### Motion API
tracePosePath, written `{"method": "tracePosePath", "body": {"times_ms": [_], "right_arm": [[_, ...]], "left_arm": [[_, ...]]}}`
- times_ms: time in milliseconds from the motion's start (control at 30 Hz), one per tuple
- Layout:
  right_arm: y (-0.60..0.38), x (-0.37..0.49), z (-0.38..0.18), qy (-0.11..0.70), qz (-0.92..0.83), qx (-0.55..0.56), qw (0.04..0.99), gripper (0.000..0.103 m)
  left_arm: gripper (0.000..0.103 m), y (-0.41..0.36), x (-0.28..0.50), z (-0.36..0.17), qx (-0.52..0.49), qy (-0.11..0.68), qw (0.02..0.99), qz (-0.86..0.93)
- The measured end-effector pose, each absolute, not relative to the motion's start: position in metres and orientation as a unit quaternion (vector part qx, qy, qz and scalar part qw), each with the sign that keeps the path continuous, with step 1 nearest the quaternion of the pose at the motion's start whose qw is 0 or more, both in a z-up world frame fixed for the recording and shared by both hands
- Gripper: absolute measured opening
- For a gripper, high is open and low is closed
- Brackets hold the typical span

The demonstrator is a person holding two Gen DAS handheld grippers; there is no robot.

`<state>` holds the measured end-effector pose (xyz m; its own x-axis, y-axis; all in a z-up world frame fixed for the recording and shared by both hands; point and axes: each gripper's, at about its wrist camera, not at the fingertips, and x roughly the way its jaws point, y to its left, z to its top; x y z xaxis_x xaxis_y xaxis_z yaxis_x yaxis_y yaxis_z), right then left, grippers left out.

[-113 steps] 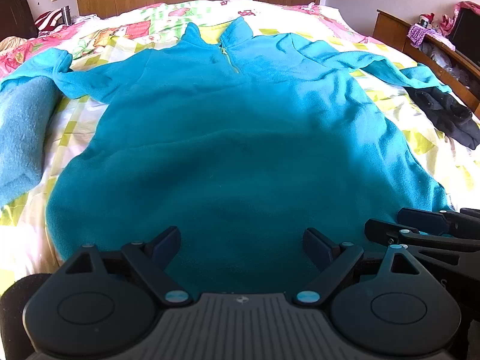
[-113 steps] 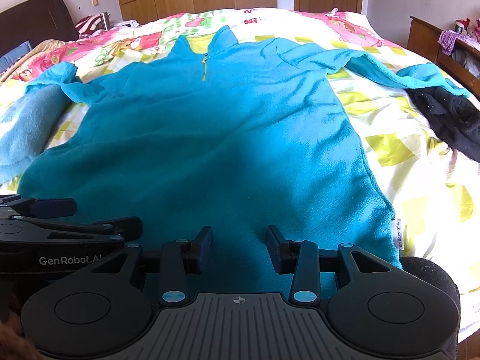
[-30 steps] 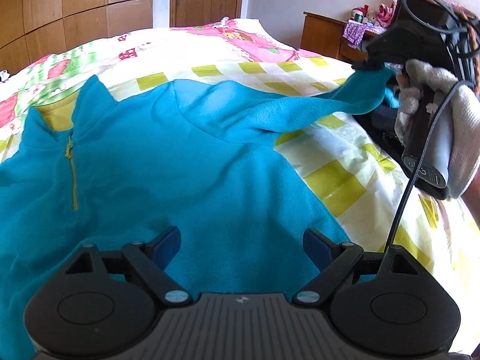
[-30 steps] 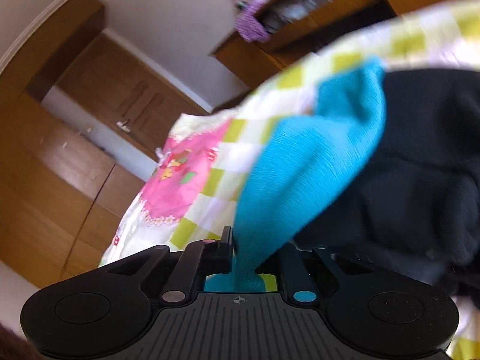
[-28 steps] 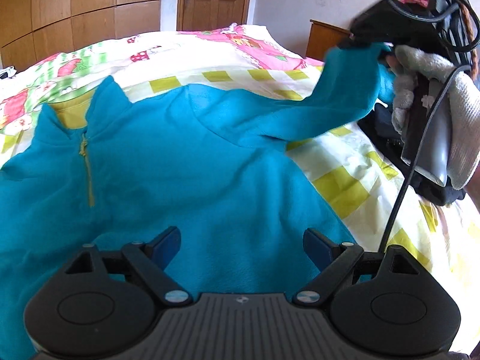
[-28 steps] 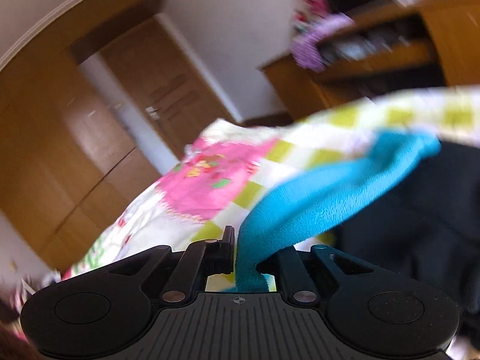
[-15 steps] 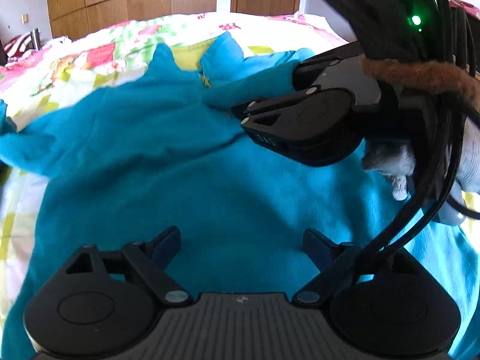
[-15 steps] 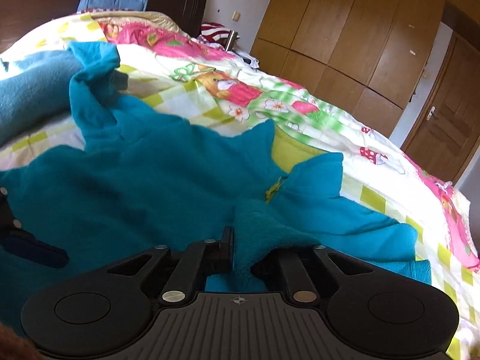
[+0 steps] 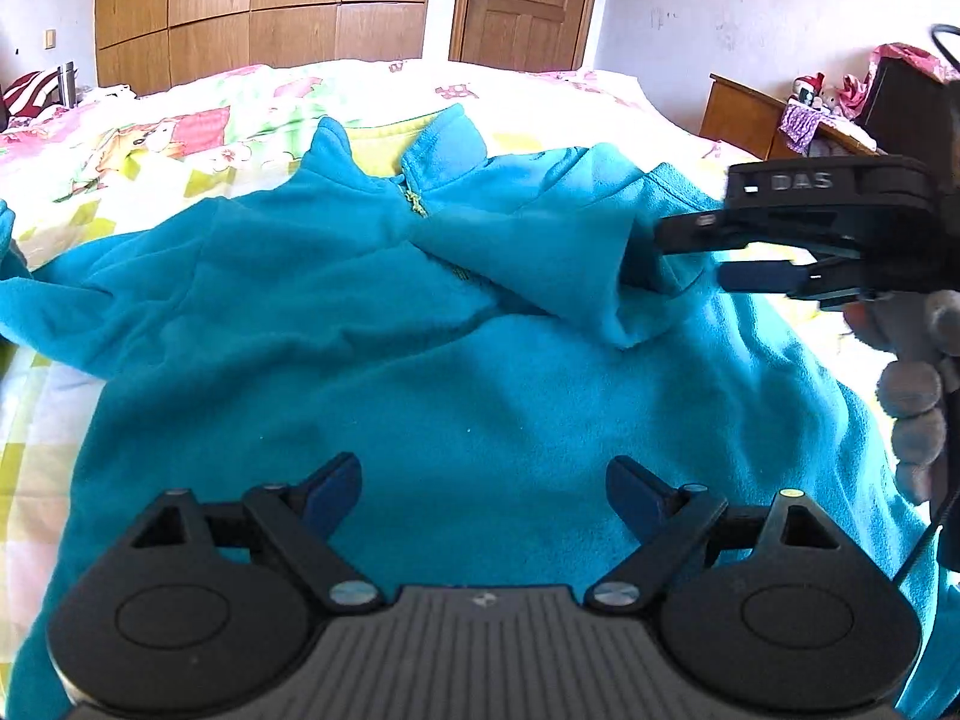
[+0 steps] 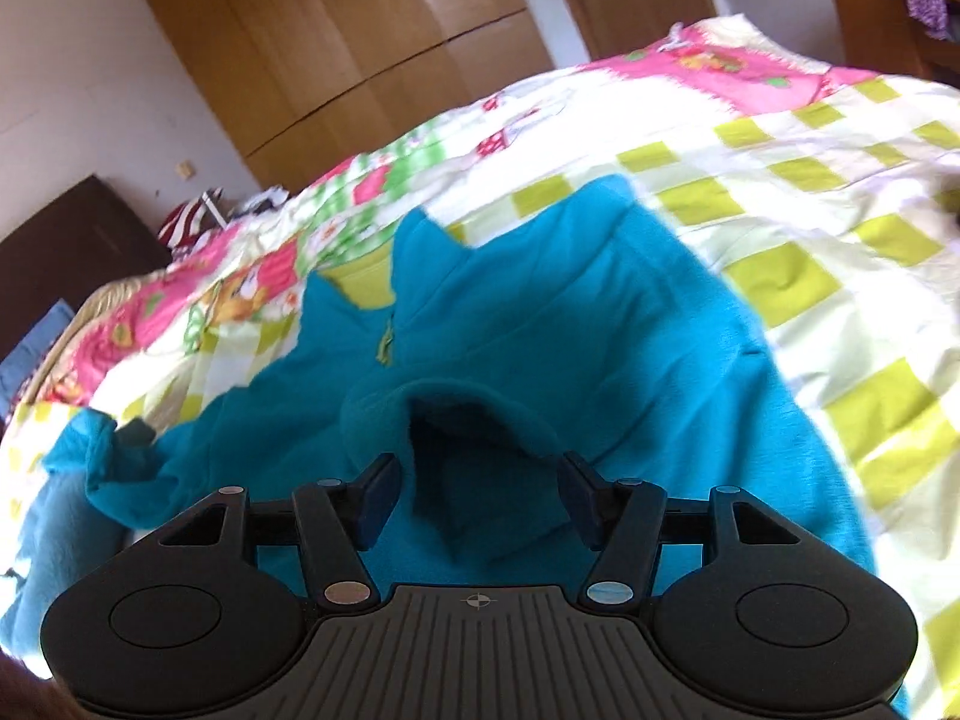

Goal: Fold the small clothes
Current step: 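Grasp the sleeve cuff with the right tool and fold it across the body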

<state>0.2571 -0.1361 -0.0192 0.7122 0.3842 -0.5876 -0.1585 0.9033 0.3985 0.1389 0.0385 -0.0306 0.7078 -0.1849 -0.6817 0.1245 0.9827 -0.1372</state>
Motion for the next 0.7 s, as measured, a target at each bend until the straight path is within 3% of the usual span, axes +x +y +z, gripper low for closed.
{"method": "tracePosePath", "body": {"times_ms": [133, 267, 300, 333, 433, 700], "right_arm": [[-0.161, 0.264, -0.018, 0.319, 0.065, 0.179, 0.928, 0.06], [-0.164, 0.291, -0.026, 0.297, 0.035, 0.191, 0.935, 0.055], [-0.161, 0.298, -0.027, 0.3, 0.031, 0.188, 0.935, 0.044], [-0.159, 0.304, -0.028, 0.308, 0.025, 0.188, 0.932, 0.026], [-0.158, 0.311, -0.02, 0.31, 0.021, 0.189, 0.932, 0.013], [-0.088, 0.312, 0.056, 0.244, 0.156, 0.193, 0.937, 0.012]], "left_arm": [[0.1, 0.036, 0.141, -0.034, -0.04, 0.377, 0.922, -0.081], [0.1, 0.034, 0.141, -0.037, -0.033, 0.38, 0.921, -0.077], [0.1, 0.034, 0.141, -0.038, -0.033, 0.381, 0.921, -0.078], [0.1, 0.033, 0.141, -0.038, -0.034, 0.383, 0.92, -0.078], [0.1, 0.036, 0.142, -0.037, -0.042, 0.382, 0.919, -0.081], [0.1, 0.051, 0.136, -0.025, -0.074, 0.358, 0.926, -0.091]]}}
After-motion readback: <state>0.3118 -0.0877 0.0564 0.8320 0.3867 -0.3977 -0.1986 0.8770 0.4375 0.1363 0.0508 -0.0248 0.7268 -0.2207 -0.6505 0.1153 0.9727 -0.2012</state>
